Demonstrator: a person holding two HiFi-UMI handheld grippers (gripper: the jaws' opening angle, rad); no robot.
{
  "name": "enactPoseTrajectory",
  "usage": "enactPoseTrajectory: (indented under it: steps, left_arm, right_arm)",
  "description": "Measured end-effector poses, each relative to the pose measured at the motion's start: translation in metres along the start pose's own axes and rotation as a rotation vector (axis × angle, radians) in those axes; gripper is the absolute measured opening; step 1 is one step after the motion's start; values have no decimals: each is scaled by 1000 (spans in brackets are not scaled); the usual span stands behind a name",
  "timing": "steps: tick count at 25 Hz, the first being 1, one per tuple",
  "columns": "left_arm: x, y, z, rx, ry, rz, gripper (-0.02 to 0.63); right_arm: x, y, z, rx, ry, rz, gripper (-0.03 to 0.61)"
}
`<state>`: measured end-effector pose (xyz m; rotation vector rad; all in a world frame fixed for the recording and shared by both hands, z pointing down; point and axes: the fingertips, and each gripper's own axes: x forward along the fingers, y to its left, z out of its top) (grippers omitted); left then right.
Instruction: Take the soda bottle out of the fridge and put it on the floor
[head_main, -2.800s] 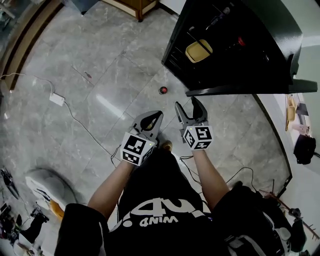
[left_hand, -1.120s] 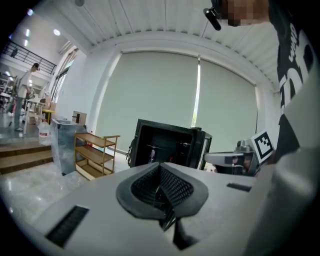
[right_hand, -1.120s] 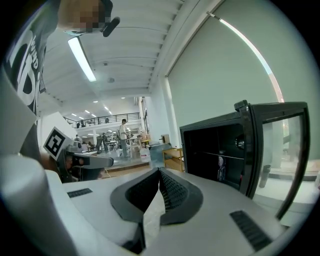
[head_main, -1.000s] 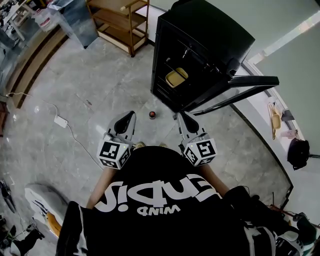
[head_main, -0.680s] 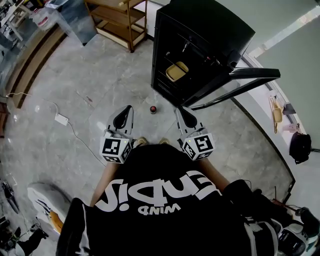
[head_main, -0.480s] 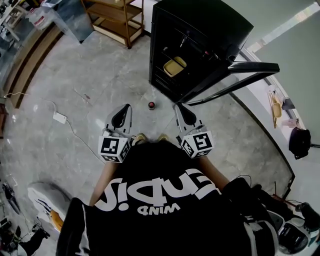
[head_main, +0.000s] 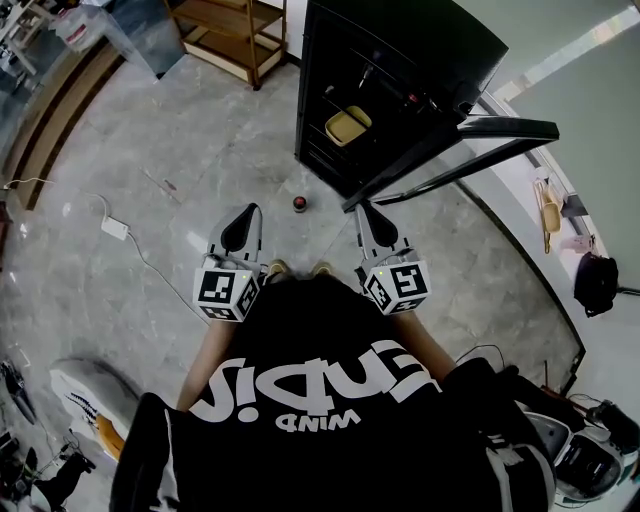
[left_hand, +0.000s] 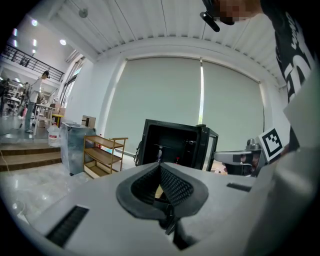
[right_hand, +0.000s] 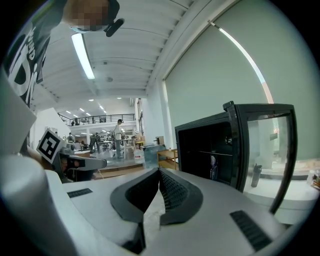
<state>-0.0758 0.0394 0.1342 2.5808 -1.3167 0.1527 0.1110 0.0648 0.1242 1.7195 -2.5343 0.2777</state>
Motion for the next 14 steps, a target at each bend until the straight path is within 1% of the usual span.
enactPoseTrajectory:
  steps: [6,14]
  left_arm:
    - [-6,-1,-7,-9,9,6,8]
    - [-11,1,-7,-18,15,14,8]
  right_arm:
    - [-4,4,-5,2,7,-1,25]
    - [-4,10,-10,4,27,16,25]
